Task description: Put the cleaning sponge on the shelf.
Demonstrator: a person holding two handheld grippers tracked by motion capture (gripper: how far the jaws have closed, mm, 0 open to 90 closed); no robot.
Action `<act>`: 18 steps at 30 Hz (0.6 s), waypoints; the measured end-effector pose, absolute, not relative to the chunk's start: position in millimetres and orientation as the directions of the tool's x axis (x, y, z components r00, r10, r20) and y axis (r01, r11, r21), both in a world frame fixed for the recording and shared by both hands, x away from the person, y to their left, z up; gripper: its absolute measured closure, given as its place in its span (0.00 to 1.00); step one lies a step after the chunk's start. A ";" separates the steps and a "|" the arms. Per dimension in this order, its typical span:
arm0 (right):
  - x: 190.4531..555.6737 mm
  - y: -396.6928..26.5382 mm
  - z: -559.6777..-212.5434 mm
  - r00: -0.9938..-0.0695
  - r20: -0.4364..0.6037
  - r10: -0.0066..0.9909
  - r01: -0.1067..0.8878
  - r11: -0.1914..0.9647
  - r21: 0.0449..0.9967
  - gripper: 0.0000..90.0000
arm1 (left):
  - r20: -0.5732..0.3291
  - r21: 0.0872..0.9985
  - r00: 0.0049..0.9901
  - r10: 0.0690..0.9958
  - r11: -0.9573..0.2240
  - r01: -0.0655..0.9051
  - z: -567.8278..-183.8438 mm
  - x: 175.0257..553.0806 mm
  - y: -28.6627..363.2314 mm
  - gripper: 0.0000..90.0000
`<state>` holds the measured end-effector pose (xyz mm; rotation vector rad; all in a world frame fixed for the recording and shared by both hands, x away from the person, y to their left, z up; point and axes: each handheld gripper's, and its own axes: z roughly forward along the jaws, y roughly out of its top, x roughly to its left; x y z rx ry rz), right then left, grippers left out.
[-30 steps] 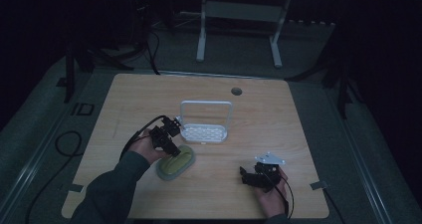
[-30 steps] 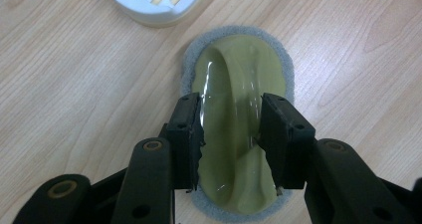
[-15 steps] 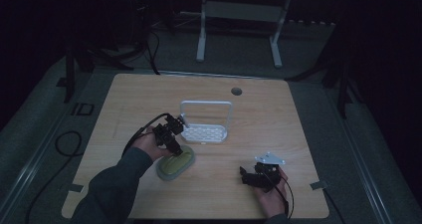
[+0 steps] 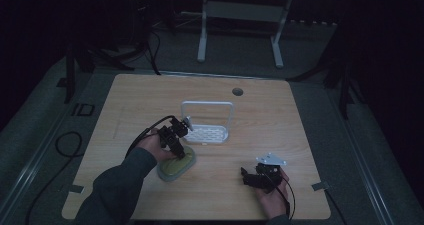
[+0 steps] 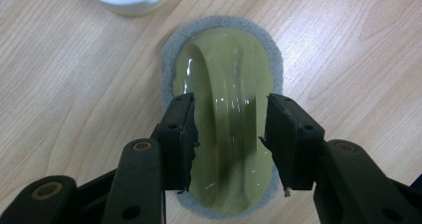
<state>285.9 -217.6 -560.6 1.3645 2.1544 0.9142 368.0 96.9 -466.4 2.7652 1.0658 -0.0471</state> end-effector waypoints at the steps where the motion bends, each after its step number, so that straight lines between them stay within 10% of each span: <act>1: 285.9 -217.6 -560.6 -0.424 -0.009 0.906 0.623 0.299 0.723 0.16 | -0.093 0.150 0.742 0.664 -0.727 0.669 -466.8 368.2 96.7 0.61; 18: 285.9 -217.6 -560.6 -0.424 -0.009 0.906 0.623 0.299 0.723 0.16 | -0.083 0.090 0.757 0.648 -0.752 0.653 -474.4 367.8 93.9 0.71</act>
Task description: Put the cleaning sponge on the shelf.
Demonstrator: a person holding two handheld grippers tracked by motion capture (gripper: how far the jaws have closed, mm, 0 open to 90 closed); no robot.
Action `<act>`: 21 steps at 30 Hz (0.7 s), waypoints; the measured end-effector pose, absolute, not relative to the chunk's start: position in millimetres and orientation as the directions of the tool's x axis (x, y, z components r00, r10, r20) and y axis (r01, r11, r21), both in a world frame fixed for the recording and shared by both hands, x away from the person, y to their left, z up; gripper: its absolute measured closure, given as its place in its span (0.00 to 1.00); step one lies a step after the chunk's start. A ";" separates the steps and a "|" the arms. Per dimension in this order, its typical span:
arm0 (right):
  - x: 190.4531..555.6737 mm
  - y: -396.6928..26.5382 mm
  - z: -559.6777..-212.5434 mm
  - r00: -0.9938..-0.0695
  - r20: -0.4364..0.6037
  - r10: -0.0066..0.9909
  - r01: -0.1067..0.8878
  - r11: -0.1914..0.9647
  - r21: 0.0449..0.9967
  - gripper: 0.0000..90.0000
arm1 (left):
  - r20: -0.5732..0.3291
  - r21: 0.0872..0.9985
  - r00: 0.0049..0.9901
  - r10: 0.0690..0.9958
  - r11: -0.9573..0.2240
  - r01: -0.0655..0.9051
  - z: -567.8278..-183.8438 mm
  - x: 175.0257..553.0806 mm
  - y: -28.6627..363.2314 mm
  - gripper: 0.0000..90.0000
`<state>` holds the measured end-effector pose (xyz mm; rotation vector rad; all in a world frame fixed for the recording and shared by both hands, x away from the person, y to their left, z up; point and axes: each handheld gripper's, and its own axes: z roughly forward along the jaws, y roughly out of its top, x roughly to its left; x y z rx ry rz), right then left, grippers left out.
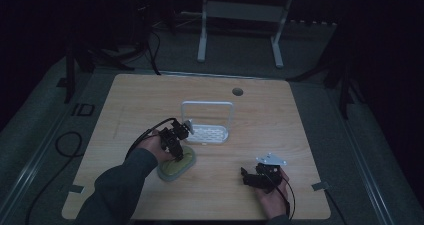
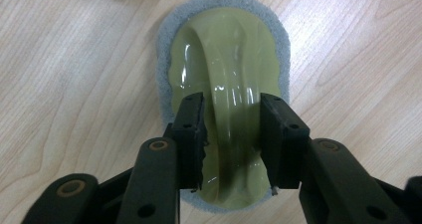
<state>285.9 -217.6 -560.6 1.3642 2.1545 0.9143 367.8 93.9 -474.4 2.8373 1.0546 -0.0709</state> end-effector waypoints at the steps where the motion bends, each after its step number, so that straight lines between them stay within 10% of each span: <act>1: 286.0 -217.6 -560.6 -0.424 -0.009 0.906 0.622 0.299 0.723 0.16 | -0.084 0.088 0.759 0.646 -0.754 0.651 -474.7 367.5 93.6 0.72; 21: 285.9 -217.6 -560.6 -0.424 -0.009 0.906 0.623 0.299 0.723 0.16 | -0.070 0.109 0.786 0.614 -0.779 0.618 -467.8 367.0 92.9 0.79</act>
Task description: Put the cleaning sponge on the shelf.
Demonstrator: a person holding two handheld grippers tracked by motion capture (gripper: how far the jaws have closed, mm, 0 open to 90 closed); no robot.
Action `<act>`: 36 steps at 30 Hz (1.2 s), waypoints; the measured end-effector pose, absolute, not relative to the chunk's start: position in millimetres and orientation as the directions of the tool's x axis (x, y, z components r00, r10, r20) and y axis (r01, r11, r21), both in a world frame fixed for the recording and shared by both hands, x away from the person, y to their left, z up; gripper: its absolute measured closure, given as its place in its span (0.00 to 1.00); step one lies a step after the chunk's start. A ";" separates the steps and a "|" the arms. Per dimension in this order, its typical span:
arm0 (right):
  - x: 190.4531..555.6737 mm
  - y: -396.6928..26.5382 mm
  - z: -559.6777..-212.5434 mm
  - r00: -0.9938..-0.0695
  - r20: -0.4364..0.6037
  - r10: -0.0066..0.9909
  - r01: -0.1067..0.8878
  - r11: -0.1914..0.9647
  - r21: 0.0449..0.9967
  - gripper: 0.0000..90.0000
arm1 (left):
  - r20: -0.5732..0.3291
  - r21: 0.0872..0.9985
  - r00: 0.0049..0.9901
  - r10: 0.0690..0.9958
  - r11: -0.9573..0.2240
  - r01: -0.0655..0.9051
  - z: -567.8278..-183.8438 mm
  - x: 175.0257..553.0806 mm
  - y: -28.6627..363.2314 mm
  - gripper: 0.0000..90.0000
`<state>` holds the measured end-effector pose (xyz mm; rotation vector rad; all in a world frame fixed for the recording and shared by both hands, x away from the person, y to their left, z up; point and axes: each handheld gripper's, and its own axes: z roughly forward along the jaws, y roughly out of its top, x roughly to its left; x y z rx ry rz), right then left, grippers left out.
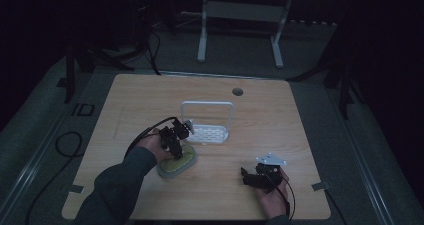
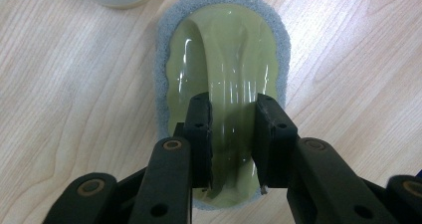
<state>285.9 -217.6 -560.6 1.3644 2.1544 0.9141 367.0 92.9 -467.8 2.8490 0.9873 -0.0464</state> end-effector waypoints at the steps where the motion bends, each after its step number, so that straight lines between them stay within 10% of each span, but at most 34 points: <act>1: 286.0 -217.6 -560.6 -0.424 -0.009 0.906 0.623 0.299 0.723 0.16 | -0.069 0.109 0.788 0.612 -0.780 0.616 -467.3 367.1 92.8 0.79; 36: 285.9 -217.6 -560.6 -0.424 -0.009 0.906 0.623 0.298 0.723 0.16 | -0.036 0.173 0.841 0.540 -0.825 0.538 -450.4 366.8 88.1 0.79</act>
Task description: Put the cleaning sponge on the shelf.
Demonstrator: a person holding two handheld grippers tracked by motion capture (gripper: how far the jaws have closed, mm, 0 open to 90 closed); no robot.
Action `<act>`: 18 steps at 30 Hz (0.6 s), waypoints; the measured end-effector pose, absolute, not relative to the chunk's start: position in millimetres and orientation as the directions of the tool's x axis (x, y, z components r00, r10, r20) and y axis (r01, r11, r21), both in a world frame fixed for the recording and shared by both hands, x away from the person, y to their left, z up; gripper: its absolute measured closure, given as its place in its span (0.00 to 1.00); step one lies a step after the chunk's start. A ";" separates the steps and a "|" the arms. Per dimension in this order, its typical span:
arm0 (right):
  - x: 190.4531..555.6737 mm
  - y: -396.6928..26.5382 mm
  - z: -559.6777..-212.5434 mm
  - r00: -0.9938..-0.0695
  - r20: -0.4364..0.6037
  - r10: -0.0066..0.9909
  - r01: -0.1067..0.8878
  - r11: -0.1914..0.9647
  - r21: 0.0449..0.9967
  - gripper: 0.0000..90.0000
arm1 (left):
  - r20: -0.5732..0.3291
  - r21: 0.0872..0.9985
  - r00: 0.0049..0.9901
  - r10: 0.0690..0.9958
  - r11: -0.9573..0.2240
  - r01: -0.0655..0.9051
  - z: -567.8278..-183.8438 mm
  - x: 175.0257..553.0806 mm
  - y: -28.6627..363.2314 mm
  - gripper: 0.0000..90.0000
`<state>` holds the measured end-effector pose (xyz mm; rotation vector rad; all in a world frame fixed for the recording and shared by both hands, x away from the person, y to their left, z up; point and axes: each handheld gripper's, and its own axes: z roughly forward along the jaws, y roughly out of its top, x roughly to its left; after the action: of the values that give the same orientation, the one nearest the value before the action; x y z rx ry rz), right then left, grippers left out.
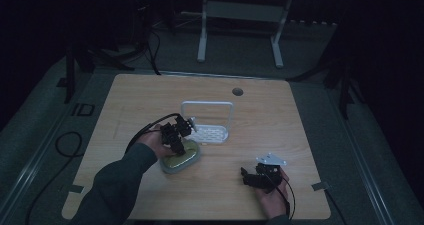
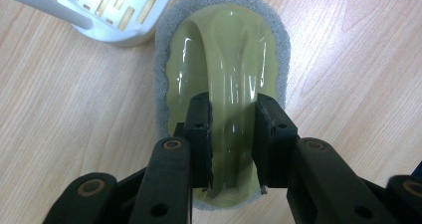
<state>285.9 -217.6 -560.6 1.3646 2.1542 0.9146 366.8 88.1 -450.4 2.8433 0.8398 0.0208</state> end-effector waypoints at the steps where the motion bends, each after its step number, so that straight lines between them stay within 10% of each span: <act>1: 285.9 -217.6 -560.6 -0.424 -0.009 0.906 0.623 0.299 0.723 0.16 | -0.036 0.175 0.842 0.538 -0.826 0.536 -449.8 367.0 87.7 0.79; 18: 285.9 -217.6 -560.6 -0.423 -0.008 0.906 0.623 0.298 0.723 0.16 | -0.025 0.209 0.865 0.502 -0.843 0.495 -440.8 368.9 83.9 0.79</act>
<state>285.9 -217.6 -560.6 1.3657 2.1538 0.9152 368.9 83.9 -440.8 2.8295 0.7651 0.0458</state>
